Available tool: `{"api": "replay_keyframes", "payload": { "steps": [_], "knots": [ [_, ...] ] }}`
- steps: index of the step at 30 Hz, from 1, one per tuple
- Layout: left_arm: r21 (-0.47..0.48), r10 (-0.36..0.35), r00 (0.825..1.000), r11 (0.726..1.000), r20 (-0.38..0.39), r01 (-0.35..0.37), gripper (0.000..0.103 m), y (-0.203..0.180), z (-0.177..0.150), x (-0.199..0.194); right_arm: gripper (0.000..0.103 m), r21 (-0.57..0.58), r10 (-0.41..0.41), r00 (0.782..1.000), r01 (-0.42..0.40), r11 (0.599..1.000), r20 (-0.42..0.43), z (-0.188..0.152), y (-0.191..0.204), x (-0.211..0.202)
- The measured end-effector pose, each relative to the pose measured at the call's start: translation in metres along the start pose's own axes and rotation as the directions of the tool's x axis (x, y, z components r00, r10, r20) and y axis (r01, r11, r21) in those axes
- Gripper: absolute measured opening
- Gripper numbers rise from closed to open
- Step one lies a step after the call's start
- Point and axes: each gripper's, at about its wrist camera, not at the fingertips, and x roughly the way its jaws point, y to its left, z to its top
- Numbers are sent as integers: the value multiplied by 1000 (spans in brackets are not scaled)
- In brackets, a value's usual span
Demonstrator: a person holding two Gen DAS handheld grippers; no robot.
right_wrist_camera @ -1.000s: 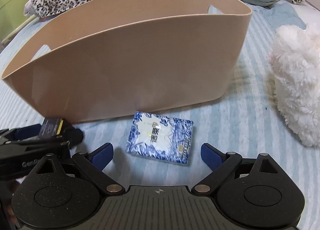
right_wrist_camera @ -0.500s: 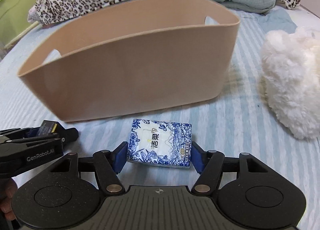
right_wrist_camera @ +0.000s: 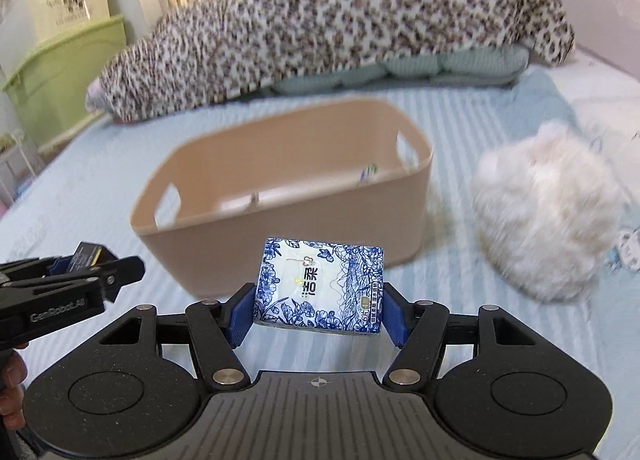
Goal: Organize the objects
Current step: 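Lift both boxes over the basket and open both grippers to drop them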
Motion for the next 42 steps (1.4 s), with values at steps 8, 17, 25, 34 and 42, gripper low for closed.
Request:
{"api": "replay_keyframes", "payload": {
  "steps": [8,17,25,34,42],
  "knots": [
    [16,10,997,1000,75,-11,46,-1,36,-8,62,-12,21,991,-20,1000,131,44,3,-21],
    [16,48,996,999,68,-50,46,-14,73,47,62,-16,17,989,-14,1000,145,79,1,14],
    [0,86,993,996,-82,-86,46,-24,75,116,62,51,0,997,-4,999,76,93,-13,78],
    [6,121,967,992,-225,-123,47,-22,63,163,62,-1,-96,994,97,995,-52,88,-21,139],
    [30,119,967,993,-227,-115,54,-21,59,159,72,-83,-110,992,105,991,-54,83,-11,136]
  ]
}}
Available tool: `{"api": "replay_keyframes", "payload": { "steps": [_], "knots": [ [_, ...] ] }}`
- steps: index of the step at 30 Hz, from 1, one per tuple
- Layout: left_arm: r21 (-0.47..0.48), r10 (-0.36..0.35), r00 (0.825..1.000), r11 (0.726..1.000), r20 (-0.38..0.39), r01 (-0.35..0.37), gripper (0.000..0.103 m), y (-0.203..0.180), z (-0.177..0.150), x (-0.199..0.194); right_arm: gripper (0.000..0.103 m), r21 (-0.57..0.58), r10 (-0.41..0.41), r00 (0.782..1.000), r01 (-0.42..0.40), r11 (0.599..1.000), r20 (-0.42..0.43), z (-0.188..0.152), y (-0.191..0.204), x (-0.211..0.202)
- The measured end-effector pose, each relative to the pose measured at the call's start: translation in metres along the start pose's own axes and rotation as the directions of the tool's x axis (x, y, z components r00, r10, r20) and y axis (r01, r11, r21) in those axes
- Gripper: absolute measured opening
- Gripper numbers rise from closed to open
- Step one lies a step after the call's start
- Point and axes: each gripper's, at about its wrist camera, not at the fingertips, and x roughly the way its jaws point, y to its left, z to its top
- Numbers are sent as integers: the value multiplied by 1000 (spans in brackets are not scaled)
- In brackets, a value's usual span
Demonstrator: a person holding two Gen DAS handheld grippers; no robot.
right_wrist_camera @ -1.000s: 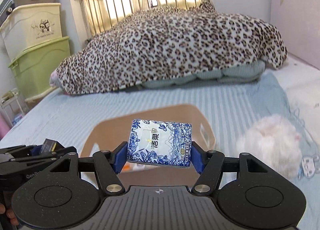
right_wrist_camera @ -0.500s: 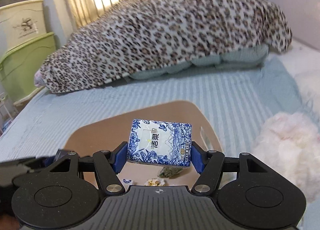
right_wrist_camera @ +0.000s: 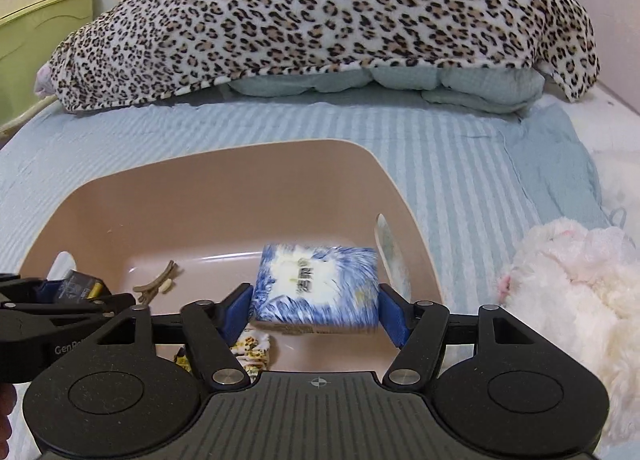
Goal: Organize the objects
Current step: 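Lift both boxes over the basket and open both grippers to drop them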
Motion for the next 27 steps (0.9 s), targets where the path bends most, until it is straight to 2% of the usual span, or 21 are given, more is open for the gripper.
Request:
{"api": "replay_keyframes", "payload": {
  "steps": [1,2,5,8,13,20,27],
  "knots": [
    [3,0,1000,1000,5,0,66,-1,0,-4,74,4,5,1000,-5,1000,9,0,0,-5],
    [1,2,1000,1000,14,-2,71,0,0,-9,78,8,7,1000,-7,1000,18,1,0,-10],
    [1,9,999,1000,42,-9,75,-2,1,-25,83,19,6,999,-7,1000,51,1,0,-32],
    [0,-2,999,1000,48,2,80,-3,-1,-41,94,19,-9,997,7,1000,80,-2,-4,-55],
    [0,-15,997,1000,80,15,88,-5,-10,-73,95,13,-26,996,25,1000,90,-7,-11,-92],
    [2,-52,995,999,81,52,88,-4,-29,-115,101,34,6,995,-9,999,102,-31,-13,-142],
    [0,-71,993,997,96,71,88,3,-60,-154,101,39,15,993,-19,999,113,-56,-3,-182]
  ]
}}
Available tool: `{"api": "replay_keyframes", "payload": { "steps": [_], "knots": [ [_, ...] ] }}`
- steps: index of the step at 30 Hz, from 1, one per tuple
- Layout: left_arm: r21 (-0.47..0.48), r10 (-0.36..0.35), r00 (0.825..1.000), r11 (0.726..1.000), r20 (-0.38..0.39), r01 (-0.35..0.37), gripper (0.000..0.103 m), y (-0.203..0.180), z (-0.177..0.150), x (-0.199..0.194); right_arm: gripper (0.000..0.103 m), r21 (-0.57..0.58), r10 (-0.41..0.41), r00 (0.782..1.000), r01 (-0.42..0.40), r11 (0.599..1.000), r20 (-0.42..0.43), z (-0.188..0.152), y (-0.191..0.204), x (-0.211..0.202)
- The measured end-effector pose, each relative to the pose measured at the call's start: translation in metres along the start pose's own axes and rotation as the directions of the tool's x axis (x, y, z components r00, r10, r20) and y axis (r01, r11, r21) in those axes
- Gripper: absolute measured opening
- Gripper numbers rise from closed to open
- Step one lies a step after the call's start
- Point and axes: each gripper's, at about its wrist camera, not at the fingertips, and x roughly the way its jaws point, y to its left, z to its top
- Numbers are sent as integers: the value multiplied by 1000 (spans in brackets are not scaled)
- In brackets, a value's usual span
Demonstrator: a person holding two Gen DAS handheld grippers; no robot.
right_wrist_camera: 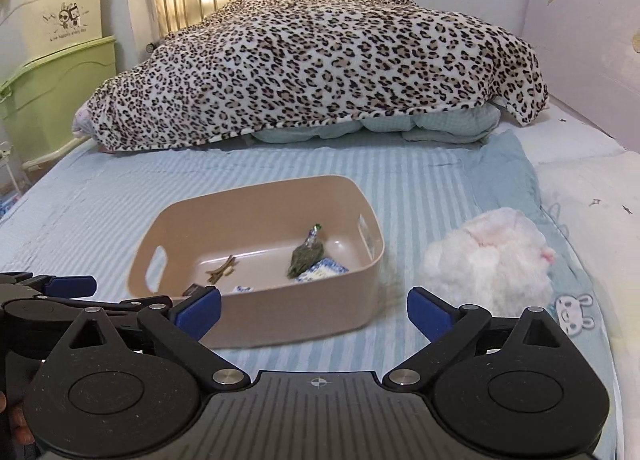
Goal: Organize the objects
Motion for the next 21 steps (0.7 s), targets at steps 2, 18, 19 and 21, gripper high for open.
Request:
{"api": "replay_keyframes", "payload": {
  "steps": [2,18,19,21],
  "knots": [
    [-7,-1,1000,1000,5,1,88,3,-10,-10,101,-5,3,1000,-3,1000,0,-7,4,-10],
    [-23,-48,998,999,35,48,88,12,-60,-88,101,-28,2,1000,-2,1000,-12,-62,19,-71],
    [-25,-53,998,998,38,54,88,13,-62,-92,101,-28,4,1000,-5,1000,-12,-65,20,-74],
    [-15,-51,998,999,45,51,88,11,-68,-99,101,-26,9,1000,-9,1000,-12,-70,22,-78]
  ]
}}
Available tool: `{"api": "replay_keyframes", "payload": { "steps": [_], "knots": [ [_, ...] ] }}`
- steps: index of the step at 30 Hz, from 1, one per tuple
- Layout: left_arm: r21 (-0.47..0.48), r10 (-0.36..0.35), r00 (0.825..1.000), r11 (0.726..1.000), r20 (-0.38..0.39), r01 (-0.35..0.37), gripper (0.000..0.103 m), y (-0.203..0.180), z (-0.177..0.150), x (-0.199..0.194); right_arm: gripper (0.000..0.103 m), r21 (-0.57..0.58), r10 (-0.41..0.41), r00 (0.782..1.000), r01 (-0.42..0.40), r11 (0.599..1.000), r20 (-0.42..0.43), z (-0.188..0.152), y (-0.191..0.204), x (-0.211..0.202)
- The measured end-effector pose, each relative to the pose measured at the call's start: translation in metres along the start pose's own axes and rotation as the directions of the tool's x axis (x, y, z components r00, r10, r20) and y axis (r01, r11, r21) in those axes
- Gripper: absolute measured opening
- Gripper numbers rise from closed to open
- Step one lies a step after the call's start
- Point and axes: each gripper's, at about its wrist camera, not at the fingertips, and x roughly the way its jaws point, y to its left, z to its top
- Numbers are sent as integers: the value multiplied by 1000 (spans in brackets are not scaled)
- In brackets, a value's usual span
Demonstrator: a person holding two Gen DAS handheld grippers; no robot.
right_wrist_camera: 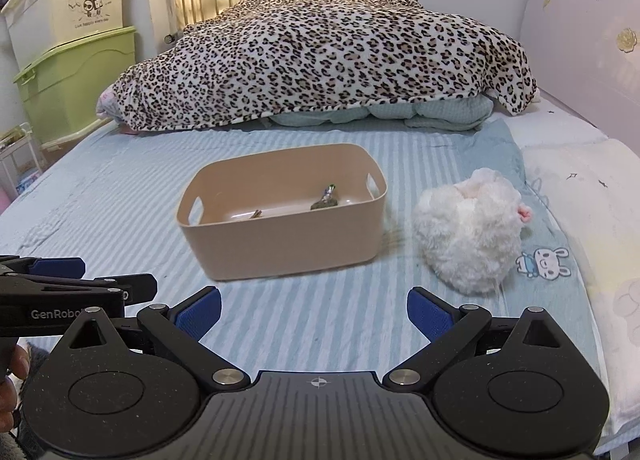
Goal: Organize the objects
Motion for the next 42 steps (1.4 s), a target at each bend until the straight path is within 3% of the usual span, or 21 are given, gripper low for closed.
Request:
{"api": "replay_keyframes", "payload": {
  "steps": [26,42],
  "knots": [
    [33,10,996,999,93,-14,88,2,-37,-59,101,-40,60,998,-59,997,29,-31,30,-57],
    [26,-20,997,999,76,18,88,7,-49,-62,101,-34,63,998,-63,997,13,-41,35,-62]
  ]
}}
